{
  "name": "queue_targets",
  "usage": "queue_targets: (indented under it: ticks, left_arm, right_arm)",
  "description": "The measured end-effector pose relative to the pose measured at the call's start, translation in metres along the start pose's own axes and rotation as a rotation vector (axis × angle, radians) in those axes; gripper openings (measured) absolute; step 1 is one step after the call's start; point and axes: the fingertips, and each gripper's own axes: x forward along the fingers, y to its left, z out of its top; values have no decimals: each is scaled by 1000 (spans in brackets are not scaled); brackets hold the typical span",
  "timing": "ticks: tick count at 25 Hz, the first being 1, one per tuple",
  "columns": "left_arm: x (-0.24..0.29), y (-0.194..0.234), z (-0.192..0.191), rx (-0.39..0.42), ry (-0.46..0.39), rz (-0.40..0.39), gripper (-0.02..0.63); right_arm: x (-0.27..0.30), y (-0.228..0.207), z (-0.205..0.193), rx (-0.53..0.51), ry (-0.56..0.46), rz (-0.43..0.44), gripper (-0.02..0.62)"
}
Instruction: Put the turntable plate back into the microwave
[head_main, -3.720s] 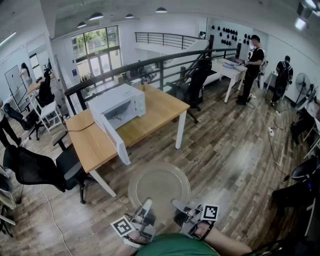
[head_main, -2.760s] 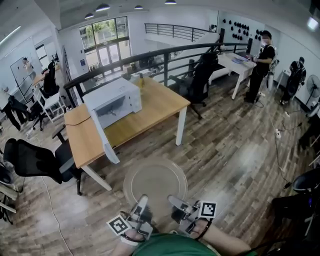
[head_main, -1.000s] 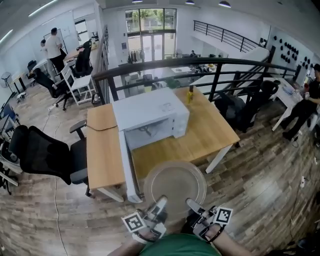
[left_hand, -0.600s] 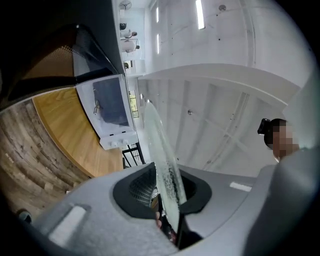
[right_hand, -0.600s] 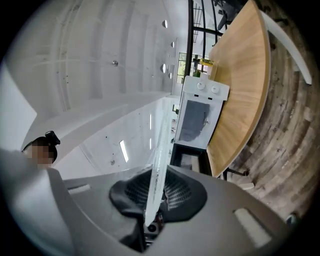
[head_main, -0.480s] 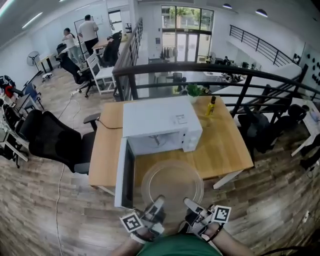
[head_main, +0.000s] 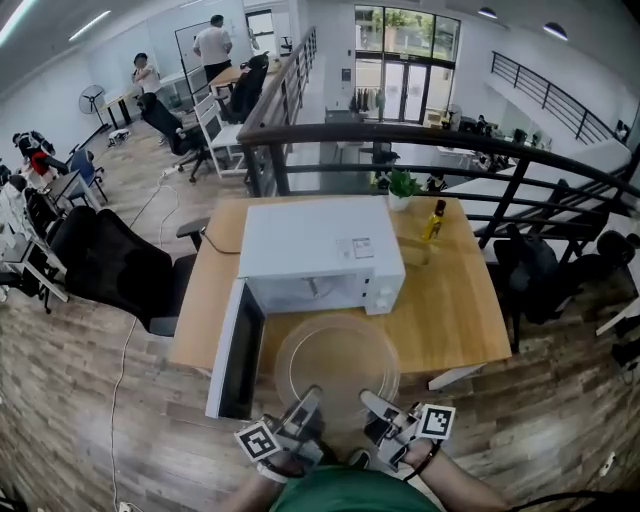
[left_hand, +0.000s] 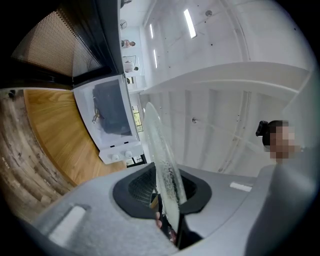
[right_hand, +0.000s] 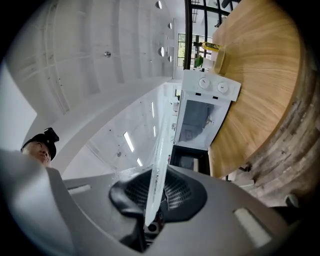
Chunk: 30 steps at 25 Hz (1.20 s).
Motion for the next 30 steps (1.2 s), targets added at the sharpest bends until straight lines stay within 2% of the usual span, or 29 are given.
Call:
queue_targets:
  ticks: [7,11,16,23,30]
  left_arm:
    - [23,34,25,10,31,27,58]
    - [34,59,44,19,38,27,58]
    - [39,86,69,-15,41,32,58]
    - [40,121,97,-55,2,58,58]
    - [45,147,109,-53,-45,100,60]
  right_arm:
    - [25,-33,23,19,19,-30,46]
    - [43,-57,38,-8,31,-51,44]
    - [73,-76,44,3,25,-72,44]
    - [106,-105,50,19,47,-94,46]
    - [123,-132,63,52,114,-108,44]
